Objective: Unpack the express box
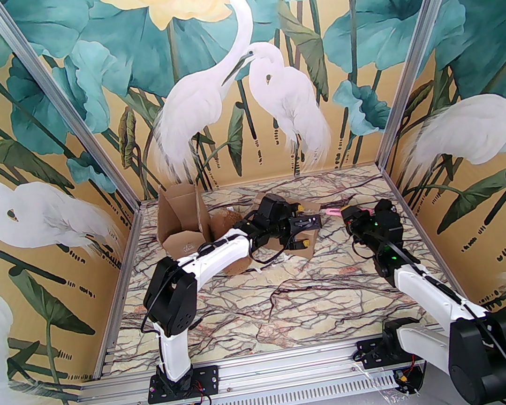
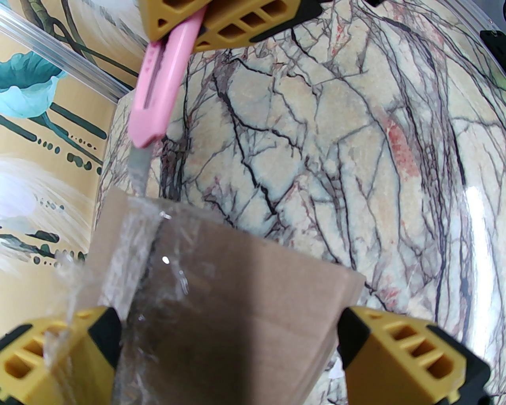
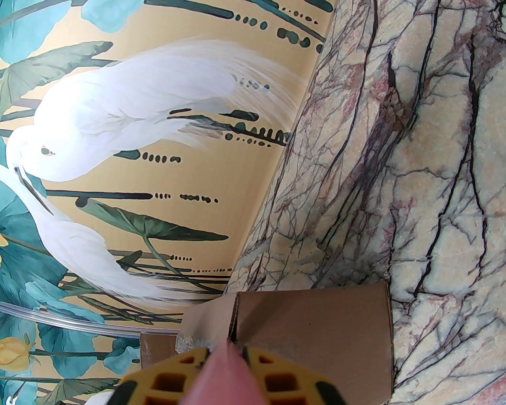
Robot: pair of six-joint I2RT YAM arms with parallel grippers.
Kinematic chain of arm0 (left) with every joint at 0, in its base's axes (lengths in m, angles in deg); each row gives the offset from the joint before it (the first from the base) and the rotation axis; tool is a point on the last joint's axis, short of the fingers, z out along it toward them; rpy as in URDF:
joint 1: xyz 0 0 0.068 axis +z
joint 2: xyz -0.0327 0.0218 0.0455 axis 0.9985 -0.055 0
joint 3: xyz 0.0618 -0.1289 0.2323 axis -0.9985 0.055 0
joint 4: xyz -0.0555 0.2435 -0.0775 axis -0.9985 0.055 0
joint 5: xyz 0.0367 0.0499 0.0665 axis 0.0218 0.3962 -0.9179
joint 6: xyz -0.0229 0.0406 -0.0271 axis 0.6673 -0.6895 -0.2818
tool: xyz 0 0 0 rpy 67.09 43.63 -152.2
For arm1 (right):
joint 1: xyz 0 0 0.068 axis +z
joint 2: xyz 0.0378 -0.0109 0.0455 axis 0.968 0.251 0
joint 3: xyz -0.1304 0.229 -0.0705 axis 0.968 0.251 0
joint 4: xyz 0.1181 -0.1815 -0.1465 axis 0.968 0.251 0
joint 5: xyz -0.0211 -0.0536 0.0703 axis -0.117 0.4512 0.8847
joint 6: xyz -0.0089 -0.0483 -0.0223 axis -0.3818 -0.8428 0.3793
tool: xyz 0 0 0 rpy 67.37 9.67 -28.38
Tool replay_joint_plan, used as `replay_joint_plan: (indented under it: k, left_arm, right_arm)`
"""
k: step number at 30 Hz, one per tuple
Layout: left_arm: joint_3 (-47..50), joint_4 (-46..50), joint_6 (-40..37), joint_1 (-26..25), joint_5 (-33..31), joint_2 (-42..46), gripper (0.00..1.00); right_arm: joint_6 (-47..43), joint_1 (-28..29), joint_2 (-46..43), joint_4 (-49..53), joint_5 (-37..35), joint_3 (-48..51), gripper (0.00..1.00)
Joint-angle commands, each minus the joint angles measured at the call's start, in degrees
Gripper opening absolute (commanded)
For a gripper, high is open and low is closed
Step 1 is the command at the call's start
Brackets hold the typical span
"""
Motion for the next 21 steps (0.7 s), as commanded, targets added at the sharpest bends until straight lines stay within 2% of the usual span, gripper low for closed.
replay_joint_plan:
  k: [1, 21]
  left_arm:
    - [-0.17, -0.39, 1.20, 0.67, -1.19, -0.63, 0.96]
    - [-5.55, -1.63, 5.20, 1.47, -0.45, -3.16, 0.96]
  right_arm:
    - [0.28, 0.20, 1.41, -2.37, 2.22, -0.05, 0.00]
    - [-0.16, 0.33, 3.30, -4.17, 8.67, 1.49, 0.00]
